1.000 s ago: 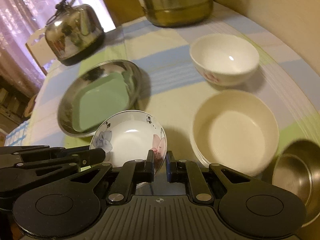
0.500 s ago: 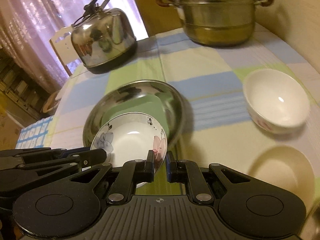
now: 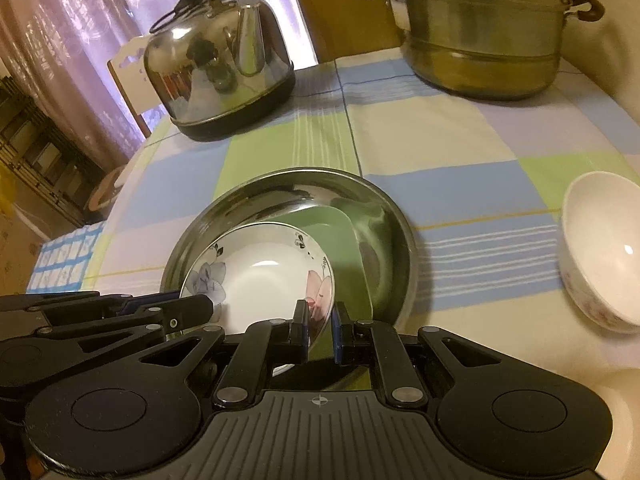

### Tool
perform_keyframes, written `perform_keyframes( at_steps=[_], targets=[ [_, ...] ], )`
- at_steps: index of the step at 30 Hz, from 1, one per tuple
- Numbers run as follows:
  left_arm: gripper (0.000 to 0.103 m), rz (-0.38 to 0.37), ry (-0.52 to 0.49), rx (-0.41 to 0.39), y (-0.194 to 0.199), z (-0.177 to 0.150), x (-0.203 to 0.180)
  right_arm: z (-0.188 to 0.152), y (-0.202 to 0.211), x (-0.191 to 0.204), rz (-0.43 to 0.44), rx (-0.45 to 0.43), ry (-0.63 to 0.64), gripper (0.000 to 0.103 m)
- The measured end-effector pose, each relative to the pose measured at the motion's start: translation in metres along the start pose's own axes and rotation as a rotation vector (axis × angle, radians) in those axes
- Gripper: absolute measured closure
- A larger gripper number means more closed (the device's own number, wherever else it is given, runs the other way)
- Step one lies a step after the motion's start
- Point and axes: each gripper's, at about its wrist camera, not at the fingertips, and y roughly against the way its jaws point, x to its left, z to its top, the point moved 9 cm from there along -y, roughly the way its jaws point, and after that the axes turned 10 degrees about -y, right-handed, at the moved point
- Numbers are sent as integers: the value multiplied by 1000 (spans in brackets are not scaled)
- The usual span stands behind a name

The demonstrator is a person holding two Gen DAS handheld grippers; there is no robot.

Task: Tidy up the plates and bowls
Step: 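Carry the floral dish onto the green plate and lower it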

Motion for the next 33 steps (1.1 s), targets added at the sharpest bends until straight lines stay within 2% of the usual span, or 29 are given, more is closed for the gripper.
perform_keyframes(
  at_steps=[13, 33],
  targets=[
    [92, -12, 17, 28, -31, -1, 11, 4, -31, -4, -29, 30, -2, 92],
    [92, -9, 23, 59, -44, 0, 12, 7, -43, -7, -47, 24, -16, 91]
  ],
)
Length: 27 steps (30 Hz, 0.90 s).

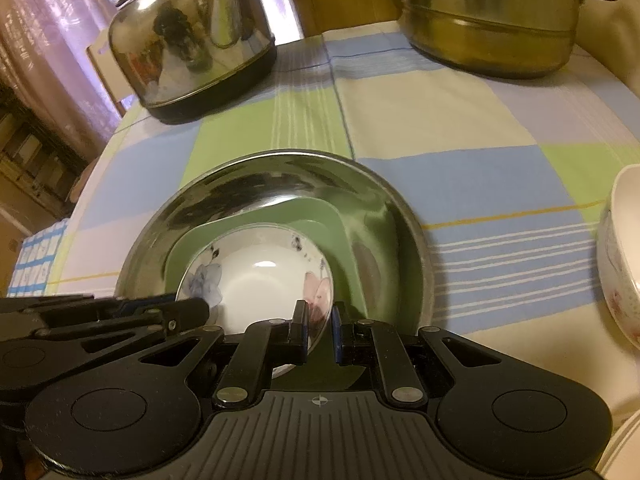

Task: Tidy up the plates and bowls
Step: 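Carry the floral dish onto the green plate and lower it, then open the right gripper and withdraw from the floral dish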

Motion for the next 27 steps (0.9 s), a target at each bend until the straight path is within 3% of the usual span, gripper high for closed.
perform_keyframes(
  at_steps=[6, 8, 10, 17, 22, 27],
  targets=[
    [88, 1, 10, -11, 3, 2, 2, 2, 1, -1, 22, 8, -5, 88],
    [86, 2, 12, -20, 6, 4, 2, 4, 4, -1, 29, -4, -3, 81],
    [85, 3, 15, -26, 9, 5, 3, 6, 8, 1, 34, -18, 0, 63],
    [82, 16, 38, -41, 31, 4, 7, 10, 27, 7, 70, -52, 12, 51],
    [73, 32, 59, -57, 55, 0, 9, 10, 51, 7, 105, -71, 10, 39],
    [67, 37, 66, -59, 80, -12, 1, 5, 78, 0, 124, -75, -11, 36]
  ],
)
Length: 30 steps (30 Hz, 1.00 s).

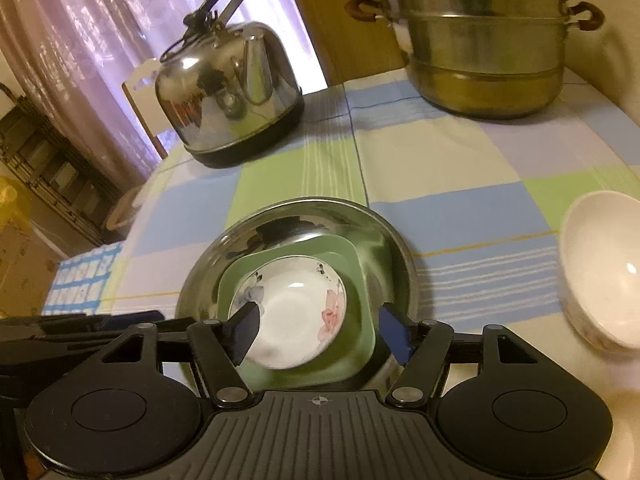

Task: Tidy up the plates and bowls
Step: 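Open the right gripper and withdraw from the floral dish, then move the right gripper toward the cream bowl's rim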

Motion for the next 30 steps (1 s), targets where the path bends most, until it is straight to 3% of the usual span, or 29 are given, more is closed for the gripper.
perform_keyframes(
  at_steps=[14, 30],
  targets=[
    [62, -8, -19, -9, 70, -35, -51, -24, 86, -15, 5, -39, -30, 33],
    [62, -31, -21, 4, 126, -88, -136, -92, 166, -46, 27, 66, 52, 33]
  ],
)
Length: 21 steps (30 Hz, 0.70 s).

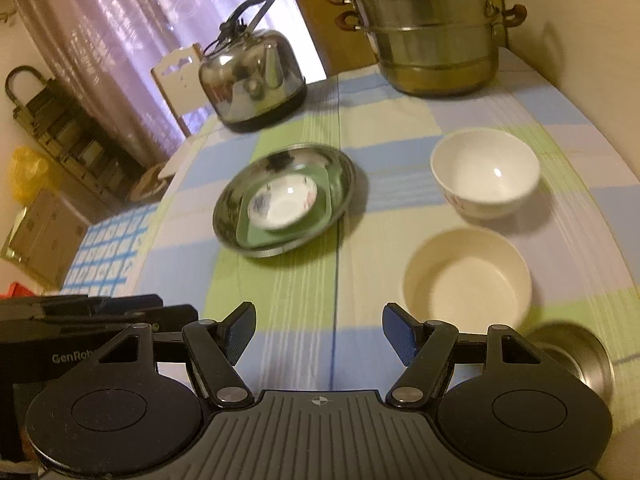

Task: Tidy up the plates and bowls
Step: 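Move the right gripper toward the cream bowl's rim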

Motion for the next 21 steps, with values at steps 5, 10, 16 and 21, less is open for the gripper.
perform_keyframes(
  at_steps=[5, 10, 16, 21],
  targets=[
    [62, -6, -8, 1, 8, -12, -30, -19, 19, -18, -7, 33, 5, 33],
    [62, 0, -9, -2, 17, -23, -57, -33, 41, -39, -16, 47, 17, 33],
    [61, -3, -2, 2, 22, -36, -87, -47, 64, -66, -45, 58, 22, 33],
    [61, -6, 2, 7, 24, -48, -112, -55, 79, -86, -58, 62, 23, 33]
  ],
)
